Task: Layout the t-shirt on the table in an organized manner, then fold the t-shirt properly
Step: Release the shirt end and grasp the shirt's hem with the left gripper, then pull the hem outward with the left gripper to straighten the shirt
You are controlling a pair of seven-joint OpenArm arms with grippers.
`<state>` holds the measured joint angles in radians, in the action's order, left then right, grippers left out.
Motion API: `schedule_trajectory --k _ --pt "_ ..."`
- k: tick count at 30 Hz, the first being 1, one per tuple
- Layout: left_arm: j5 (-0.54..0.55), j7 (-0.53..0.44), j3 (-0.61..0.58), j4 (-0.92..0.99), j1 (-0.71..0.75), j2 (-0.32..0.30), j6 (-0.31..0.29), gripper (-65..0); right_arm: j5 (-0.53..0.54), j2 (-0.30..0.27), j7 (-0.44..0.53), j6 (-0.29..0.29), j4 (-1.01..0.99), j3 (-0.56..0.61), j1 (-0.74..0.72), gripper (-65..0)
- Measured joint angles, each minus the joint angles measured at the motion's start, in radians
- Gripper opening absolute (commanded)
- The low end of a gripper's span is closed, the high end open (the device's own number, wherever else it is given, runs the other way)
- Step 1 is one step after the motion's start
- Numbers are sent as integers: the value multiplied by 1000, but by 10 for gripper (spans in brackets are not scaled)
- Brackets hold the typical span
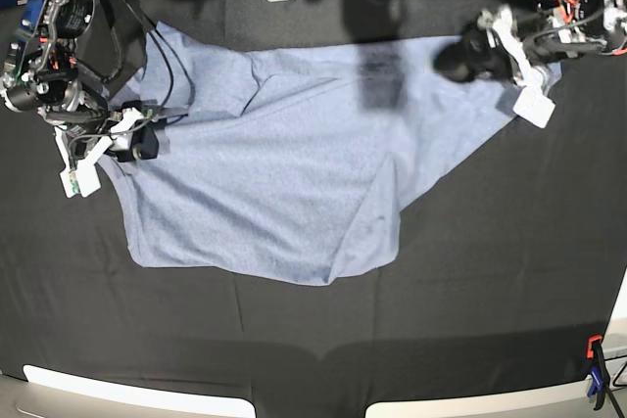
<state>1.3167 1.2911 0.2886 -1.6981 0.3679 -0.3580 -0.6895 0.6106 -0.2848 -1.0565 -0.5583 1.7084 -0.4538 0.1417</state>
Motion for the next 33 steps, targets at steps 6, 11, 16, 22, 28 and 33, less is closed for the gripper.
schedule_trajectory --k 6,11,16,22,28,33 --pt "44 -130 -1 0 -26 -82 -1 -368 -3 0 0 0 0 0 0 -430" --pt "-312 -425 2 -1 -84 -32 1 -369 0 0 0 0 0 0 0 -430" --pt "-552 -481 -2 -1 -95 95 -1 -369 0 0 0 0 0 0 0 -430" --pt "-671 -483 0 -1 -94 95 1 -371 0 0 0 0 0 0 0 -430" --pt "-682 -484 0 5 -61 98 31 -371 0 0 0 0 0 0 0 -430" --pt "-682 -538 0 25 -28 121 30 -412 1 0 0 0 0 0 0 -430"
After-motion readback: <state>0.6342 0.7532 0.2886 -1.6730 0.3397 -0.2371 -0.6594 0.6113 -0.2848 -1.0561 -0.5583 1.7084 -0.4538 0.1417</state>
